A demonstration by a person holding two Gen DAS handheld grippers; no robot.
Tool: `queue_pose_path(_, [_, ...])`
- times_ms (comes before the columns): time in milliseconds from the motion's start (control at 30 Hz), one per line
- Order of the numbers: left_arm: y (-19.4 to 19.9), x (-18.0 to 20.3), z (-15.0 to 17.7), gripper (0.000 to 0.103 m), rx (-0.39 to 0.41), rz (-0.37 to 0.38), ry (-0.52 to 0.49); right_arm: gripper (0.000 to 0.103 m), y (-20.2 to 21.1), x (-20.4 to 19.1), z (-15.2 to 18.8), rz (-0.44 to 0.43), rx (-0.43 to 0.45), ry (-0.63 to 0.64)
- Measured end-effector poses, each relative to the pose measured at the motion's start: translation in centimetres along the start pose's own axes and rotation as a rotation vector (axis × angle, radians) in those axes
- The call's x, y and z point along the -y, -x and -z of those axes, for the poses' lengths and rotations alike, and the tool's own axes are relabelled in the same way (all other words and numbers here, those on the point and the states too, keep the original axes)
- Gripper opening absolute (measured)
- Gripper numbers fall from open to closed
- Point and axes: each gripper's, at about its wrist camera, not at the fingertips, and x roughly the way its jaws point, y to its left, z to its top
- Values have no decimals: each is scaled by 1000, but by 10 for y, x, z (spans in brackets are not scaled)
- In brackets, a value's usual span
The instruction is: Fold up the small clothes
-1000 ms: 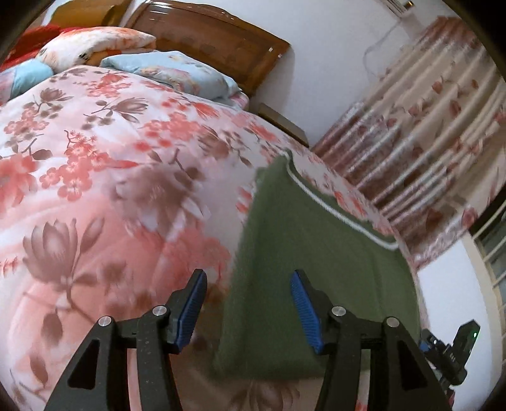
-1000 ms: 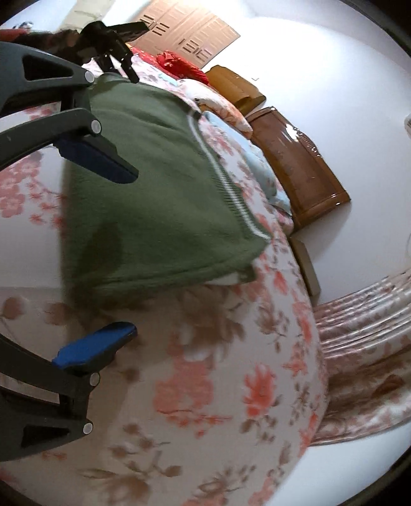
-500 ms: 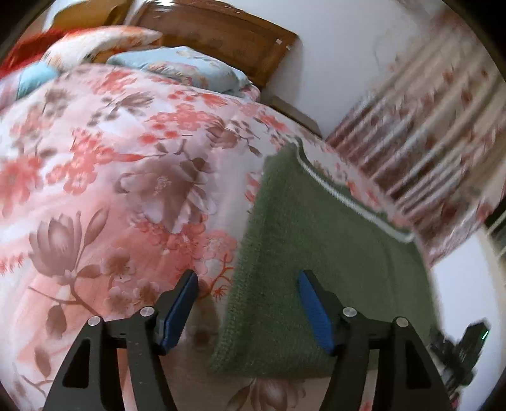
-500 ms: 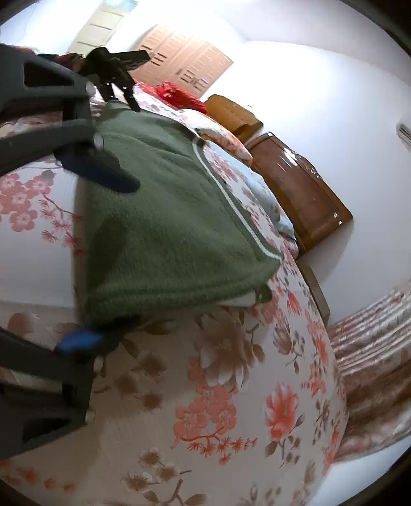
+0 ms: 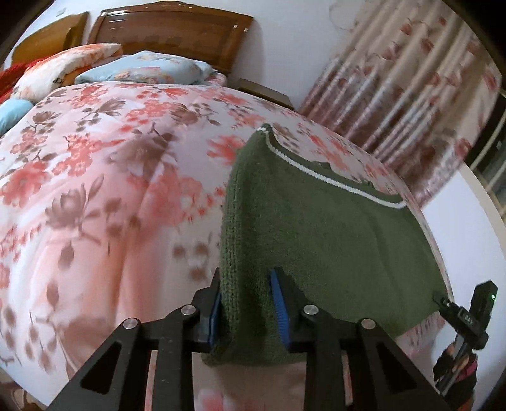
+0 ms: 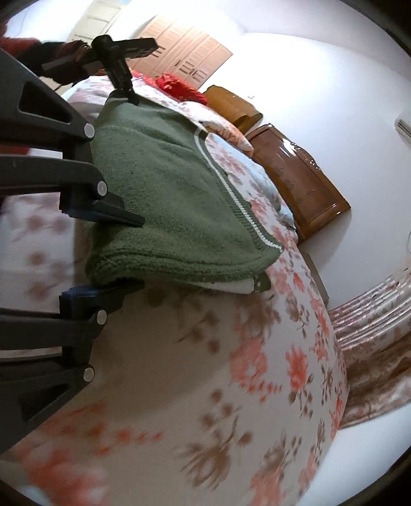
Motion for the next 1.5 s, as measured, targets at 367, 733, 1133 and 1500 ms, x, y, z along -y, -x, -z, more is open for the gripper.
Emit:
queue_pose_path(367, [36, 88, -23, 52, 226, -51, -197, 103, 25, -110, -4, 136, 147, 441])
queue_pose_path(733, [-65, 119, -10, 53, 89, -62, -361, 103, -67, -174, 75, 229, 16, 944])
queue_pose_path(1133, [-97, 162, -70, 53, -46, -109, -365, 103, -51, -180, 56, 211, 53, 825])
queue_pose_path(1500, [-123, 163, -62, 58, -57, -167, -399, 103, -28, -140, 32, 147, 63, 603])
